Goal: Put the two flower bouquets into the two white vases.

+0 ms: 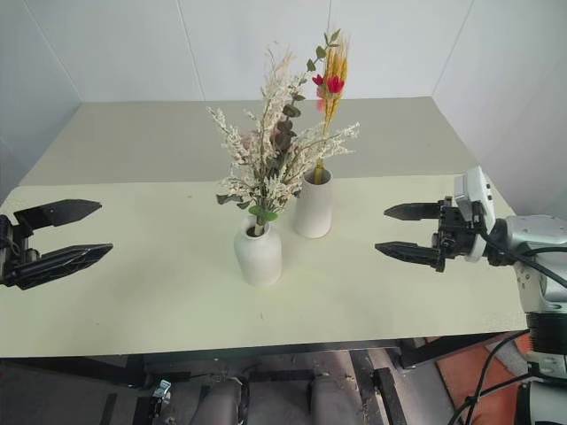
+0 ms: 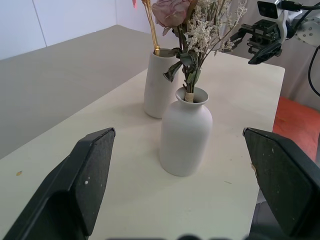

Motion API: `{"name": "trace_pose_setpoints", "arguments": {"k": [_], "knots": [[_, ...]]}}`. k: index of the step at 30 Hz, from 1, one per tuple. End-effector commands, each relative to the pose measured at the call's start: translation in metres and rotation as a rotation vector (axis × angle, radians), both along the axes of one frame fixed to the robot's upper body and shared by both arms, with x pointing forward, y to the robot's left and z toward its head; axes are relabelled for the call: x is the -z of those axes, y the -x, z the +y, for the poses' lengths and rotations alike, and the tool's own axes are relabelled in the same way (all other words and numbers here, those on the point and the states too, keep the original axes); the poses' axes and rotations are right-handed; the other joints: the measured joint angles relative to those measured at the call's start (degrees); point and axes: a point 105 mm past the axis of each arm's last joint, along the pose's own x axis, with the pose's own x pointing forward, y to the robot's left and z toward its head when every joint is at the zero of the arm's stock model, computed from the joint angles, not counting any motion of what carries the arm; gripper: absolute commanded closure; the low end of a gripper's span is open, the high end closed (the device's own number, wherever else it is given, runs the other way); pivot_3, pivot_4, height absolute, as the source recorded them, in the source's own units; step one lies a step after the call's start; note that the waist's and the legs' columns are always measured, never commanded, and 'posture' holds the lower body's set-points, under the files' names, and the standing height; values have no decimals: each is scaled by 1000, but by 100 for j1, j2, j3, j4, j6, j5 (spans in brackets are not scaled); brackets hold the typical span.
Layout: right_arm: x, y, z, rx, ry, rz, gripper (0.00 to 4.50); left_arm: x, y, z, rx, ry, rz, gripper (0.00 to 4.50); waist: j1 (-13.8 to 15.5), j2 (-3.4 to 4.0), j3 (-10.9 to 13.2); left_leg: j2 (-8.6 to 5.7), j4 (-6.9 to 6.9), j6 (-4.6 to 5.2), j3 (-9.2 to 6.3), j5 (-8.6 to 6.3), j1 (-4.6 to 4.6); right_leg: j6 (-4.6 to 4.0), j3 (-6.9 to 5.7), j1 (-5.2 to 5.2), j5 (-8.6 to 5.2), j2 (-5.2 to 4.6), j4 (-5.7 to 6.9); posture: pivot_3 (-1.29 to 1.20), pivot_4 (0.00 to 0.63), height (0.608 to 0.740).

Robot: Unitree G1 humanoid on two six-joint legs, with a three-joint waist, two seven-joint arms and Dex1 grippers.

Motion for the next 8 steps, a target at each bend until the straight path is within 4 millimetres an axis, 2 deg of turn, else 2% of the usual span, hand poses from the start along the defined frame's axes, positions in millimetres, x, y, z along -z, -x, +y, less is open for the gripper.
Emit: {"name": "trace_pose_setpoints", "arguments": {"k": [1, 8], "knots": [[-15, 1, 0, -3, -19, -53, 0, -9, 3, -1, 3, -20, -35, 42, -3, 0, 0, 1, 0, 0, 0, 0, 0, 0, 0, 0, 0, 0, 0, 0, 150, 740], [-12, -1, 2, -11, -20, -56, 0, -8, 6, -2, -3, -48, -44, 42, -3, 0, 0, 1, 0, 0, 1, 0, 0, 0, 0, 0, 0, 0, 0, 0, 150, 740]]}}
